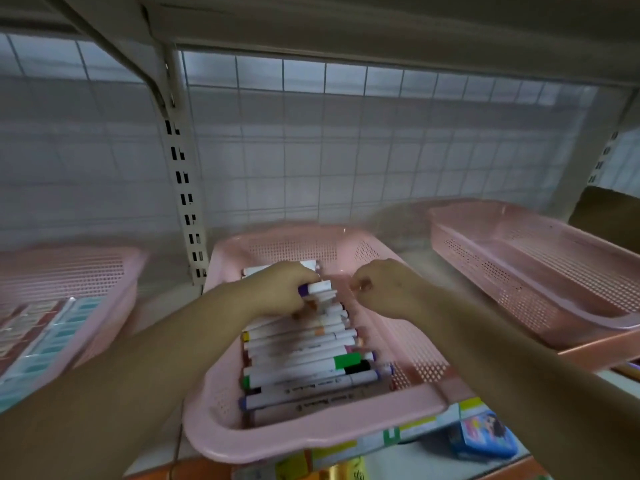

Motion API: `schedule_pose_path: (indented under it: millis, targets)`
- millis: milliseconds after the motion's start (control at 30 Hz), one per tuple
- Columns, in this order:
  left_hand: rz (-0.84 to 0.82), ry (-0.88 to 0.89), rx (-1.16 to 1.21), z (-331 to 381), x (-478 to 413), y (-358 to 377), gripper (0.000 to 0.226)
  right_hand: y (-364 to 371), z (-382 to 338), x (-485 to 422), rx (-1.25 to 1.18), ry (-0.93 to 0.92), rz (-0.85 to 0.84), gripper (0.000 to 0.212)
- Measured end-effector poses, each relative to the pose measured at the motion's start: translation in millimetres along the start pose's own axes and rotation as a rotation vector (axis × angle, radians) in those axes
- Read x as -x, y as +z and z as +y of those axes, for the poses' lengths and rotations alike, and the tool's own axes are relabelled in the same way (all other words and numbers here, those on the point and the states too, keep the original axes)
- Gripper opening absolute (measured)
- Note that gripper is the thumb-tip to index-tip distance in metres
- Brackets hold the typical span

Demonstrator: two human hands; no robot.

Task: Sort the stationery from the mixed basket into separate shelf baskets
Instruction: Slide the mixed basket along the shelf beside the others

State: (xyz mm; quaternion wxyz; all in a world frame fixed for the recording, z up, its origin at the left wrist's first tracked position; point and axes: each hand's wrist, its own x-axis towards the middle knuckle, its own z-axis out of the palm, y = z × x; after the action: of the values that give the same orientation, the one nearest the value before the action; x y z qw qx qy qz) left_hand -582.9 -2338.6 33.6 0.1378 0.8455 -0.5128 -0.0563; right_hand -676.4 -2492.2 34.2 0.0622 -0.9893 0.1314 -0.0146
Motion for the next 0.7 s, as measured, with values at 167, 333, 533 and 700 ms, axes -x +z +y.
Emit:
schedule_pose_path:
  millis: [167,333,533,700]
  targets:
    - [0.056,-0.081,0.219,-5.4,0.1,0.5,0.005,2.9,1.2,-1.9,-0.045,0.013,-0.019,0.024]
    - [0.305,-0.145,0.193,-7.1,-1.7,-5.3,0.006,2.0,0.9,0.6,-0.065,0.018,-0.017,0.028]
    - [0.237,-0.145,0.179,-11.6,-6.5,0.1,0.026,-0.8,-1.6,5.5,-0.104,0.015,-0.031,0.027]
    - [0.185,-0.125,0.254,-12.2,-5.8,2.7,0.011,-3.2,-2.7,7.1,-0.177,0.025,-0.04,0.026]
